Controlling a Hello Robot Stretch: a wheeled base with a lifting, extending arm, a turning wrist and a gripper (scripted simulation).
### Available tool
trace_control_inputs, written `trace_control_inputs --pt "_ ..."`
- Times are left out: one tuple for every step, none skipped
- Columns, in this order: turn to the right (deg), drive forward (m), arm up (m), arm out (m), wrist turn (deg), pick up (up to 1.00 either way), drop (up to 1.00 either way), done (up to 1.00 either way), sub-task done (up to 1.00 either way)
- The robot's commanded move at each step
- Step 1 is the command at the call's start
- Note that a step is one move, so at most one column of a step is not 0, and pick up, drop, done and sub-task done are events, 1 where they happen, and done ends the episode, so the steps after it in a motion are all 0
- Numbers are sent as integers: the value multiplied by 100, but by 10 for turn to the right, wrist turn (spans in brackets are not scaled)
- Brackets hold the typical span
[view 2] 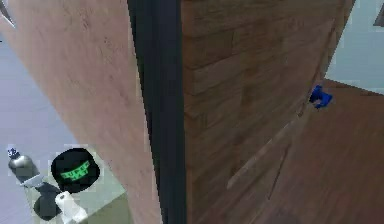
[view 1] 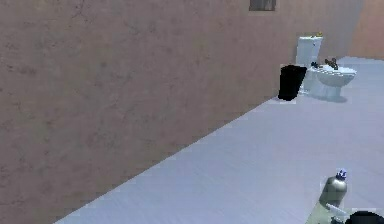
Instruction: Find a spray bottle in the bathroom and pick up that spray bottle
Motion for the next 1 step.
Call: trace_control_inputs --pt "-390 0 0 0 0 0 0 0 0"
